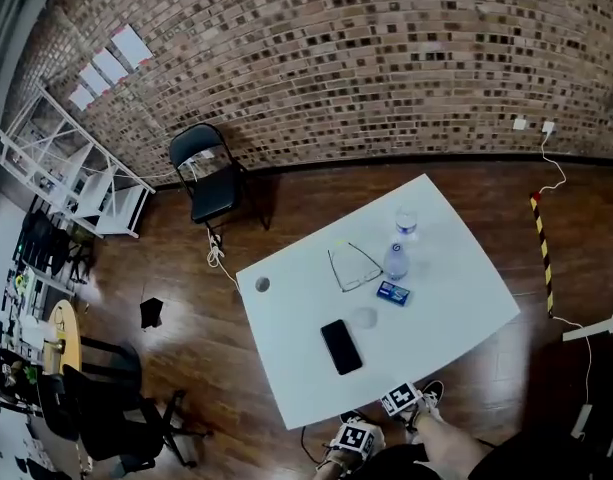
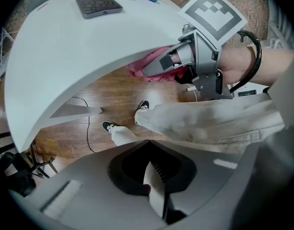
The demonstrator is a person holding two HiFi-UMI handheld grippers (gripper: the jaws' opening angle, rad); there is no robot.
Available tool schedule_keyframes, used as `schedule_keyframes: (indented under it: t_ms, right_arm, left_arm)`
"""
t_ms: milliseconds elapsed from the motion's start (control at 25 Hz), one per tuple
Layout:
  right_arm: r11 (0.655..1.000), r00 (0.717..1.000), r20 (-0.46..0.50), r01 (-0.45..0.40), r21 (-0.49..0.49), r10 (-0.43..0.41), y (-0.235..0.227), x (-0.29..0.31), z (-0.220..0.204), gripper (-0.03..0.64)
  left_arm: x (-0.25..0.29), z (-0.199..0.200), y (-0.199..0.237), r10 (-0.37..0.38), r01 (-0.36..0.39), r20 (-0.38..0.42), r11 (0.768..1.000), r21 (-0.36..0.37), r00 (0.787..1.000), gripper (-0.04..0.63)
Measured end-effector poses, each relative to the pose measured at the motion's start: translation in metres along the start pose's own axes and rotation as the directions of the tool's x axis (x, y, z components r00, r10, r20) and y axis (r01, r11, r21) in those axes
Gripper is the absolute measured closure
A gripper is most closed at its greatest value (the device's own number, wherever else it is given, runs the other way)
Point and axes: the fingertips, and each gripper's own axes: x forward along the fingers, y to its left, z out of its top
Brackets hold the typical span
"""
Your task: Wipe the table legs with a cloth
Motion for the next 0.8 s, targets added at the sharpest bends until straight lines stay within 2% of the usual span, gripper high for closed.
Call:
schedule_keyframes:
  t_ms: [80,240,360,480,520,640,800]
  right_arm:
    - [0.999,0.999,0.041,-0.035,0.005,0.035,-0.002,-0.001,0.006,0.52]
    - [1.0,1.0,0.009,0.007,0.02,-0.007,-0.025,-0.012,-0.006,0.52]
    - [0.999,0.995,0.089,-0.047,0.012,0.046,-0.027,-0.017,0.008,0.52]
    - [0.999,1.0,0.019,0.004,0.037,-0.004,-0.049,-0.028,-0.007,0.52]
    - [0.999,1.0,0.026,0.002,0.042,-0.003,-0.052,-0.03,-0.006,0.52]
    - [0.998,0.991,0.128,-0.046,0.038,0.041,-0.055,-0.034,0.011,0.52]
    - [0.998,0.995,0.102,-0.015,0.069,0.008,-0.081,-0.047,0.002,0.52]
  left_arm:
    - [0.003,0.007,-0.005,0.003,-0.003,-0.004,1.0,0.014,1.0,0.597]
    - [0.0,0.022,-0.016,0.018,-0.018,0.006,0.999,0.051,1.0,0.597]
    - [0.006,0.028,-0.025,0.011,-0.01,-0.011,0.999,0.046,1.0,0.597]
    - [0.006,0.037,-0.036,0.002,-0.001,-0.02,0.999,0.041,1.0,0.597]
    - [0.005,0.039,-0.039,0.002,-0.001,-0.022,0.999,0.041,1.0,0.597]
    - [0.008,0.047,-0.049,-0.004,0.005,-0.023,0.999,0.041,1.0,0.597]
    - [0.014,0.062,-0.058,0.015,-0.013,-0.039,0.998,0.061,0.999,0.597]
